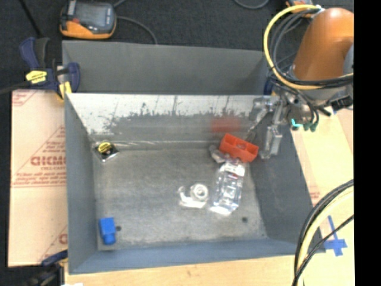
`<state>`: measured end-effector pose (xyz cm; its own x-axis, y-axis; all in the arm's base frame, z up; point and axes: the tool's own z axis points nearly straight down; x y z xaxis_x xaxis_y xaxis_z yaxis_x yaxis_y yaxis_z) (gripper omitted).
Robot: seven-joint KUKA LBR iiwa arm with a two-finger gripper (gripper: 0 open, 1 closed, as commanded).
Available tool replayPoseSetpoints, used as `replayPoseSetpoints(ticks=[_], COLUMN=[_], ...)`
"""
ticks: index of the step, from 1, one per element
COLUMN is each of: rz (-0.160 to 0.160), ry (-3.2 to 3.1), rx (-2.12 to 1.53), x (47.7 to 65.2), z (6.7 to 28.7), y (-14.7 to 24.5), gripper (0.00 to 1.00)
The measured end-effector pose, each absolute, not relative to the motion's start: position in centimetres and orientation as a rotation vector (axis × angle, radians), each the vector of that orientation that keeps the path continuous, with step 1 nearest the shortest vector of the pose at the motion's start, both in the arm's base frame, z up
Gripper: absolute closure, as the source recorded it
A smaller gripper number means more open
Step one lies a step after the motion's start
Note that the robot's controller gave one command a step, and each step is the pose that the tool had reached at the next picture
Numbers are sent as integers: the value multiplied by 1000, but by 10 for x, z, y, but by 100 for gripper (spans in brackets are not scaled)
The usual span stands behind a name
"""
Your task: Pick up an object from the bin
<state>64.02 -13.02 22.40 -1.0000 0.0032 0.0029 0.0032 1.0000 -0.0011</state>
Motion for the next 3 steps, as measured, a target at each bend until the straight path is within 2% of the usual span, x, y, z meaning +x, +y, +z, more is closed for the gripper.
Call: replayPoseSetpoints(ticks=[1,2,3], rz=[4,-4,3], ry=[-3152,-3151,-3155], rx=[-56,-50,-49], x=[634,635,632], z=[99,105,205], y=[-144,-141,-134], gripper=[0,100,100])
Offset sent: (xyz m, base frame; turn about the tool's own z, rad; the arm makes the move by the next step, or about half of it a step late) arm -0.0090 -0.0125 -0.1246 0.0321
